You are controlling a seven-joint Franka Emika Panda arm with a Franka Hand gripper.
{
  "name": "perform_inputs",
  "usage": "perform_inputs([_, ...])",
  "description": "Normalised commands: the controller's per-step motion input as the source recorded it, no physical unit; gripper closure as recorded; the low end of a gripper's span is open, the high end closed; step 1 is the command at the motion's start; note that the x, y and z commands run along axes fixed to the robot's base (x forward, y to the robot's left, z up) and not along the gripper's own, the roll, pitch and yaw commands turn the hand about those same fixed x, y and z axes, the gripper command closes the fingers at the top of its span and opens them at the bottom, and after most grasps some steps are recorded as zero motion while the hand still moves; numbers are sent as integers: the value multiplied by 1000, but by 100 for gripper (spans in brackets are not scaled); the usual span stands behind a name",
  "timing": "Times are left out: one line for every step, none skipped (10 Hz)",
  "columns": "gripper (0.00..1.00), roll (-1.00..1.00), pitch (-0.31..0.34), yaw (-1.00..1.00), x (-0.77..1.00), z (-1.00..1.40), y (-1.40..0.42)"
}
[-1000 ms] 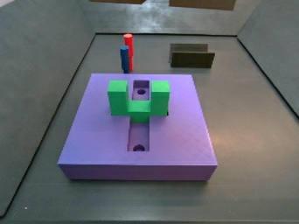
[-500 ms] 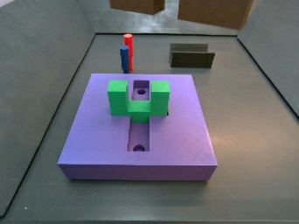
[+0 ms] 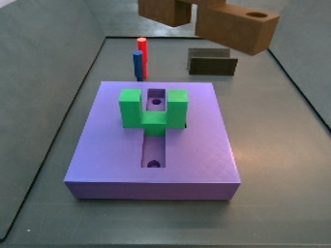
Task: Pick up the brown object. Move up. Move to above the board. Insert the brown object.
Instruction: Insert the brown object.
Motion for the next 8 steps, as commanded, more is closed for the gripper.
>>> perform_inputs([100, 0, 0, -714, 34, -111, -54])
perform_inputs([100, 0, 6, -711, 43, -114, -40])
perform_inputs([100, 16, 3, -637, 3, -123, -80])
perform_inputs([100, 101, 7, -683, 20, -117, -109])
perform_inputs([100, 133, 11, -720, 49, -129, -83])
perform_inputs([100, 166, 21, -743, 66, -146, -80])
perform_inputs([100, 201, 34, -734, 66, -160, -66])
perform_inputs([100, 157, 4, -709, 43, -229, -37])
